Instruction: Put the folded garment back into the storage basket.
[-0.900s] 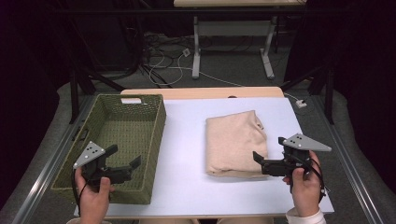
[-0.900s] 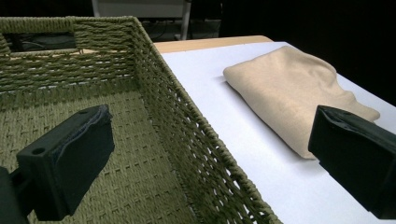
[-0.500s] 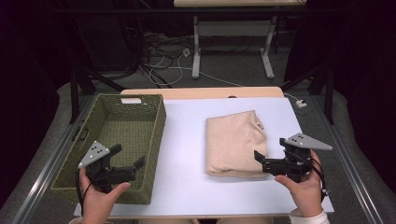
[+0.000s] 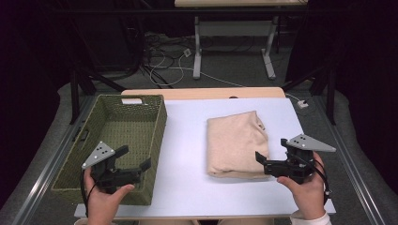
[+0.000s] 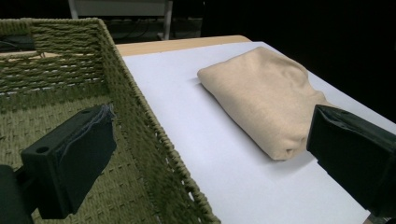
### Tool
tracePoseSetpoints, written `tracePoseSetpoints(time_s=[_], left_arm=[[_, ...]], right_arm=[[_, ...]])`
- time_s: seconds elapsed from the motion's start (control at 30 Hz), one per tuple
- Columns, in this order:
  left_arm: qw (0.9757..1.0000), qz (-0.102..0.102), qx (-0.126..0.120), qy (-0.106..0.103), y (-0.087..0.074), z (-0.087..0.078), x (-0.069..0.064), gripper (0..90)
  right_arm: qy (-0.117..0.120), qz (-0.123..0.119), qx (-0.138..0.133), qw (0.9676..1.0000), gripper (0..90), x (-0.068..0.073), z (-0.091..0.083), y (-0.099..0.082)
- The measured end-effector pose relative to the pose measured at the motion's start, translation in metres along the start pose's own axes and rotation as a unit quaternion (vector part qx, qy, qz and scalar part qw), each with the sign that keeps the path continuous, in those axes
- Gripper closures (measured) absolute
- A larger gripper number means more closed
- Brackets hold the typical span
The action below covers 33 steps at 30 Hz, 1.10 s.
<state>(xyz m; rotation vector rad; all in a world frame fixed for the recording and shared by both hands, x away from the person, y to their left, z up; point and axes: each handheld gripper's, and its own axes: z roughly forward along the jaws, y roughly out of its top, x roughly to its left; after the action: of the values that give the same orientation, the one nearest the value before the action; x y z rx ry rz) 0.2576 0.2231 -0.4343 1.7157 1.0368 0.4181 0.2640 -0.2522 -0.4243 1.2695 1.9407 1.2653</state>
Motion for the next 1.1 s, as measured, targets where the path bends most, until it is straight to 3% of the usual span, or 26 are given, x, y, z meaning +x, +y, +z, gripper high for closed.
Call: tracePoseSetpoints(time_s=[0.4,0.53,0.67,0.83,1.1], left_arm=[[0.9997,0.009,0.016,-0.016,0.006,0.021,-0.007,1.4],[0.9994,0.021,0.023,-0.017,0.011,0.026,-0.009,1.4],[0.9989,0.029,0.032,-0.016,0.016,0.031,-0.011,1.4],[0.9976,0.048,0.047,-0.015,0.022,0.036,-0.013,1.0],[0.9965,0.040,0.067,-0.030,0.033,0.044,-0.012,0.8]], right_arm=[[0.014,0.017,0.008,0.9997,2.0,-0.001,0.012,0.002],[0.013,0.015,0.014,0.9997,2.0,-0.003,0.016,0.004],[0.032,0.028,0.018,0.9989,2.0,-0.006,0.017,0.007],[0.028,0.026,0.024,0.9990,2.1,-0.010,0.016,0.014],[0.022,0.013,0.047,0.9986,2.2,-0.013,0.018,0.023]])
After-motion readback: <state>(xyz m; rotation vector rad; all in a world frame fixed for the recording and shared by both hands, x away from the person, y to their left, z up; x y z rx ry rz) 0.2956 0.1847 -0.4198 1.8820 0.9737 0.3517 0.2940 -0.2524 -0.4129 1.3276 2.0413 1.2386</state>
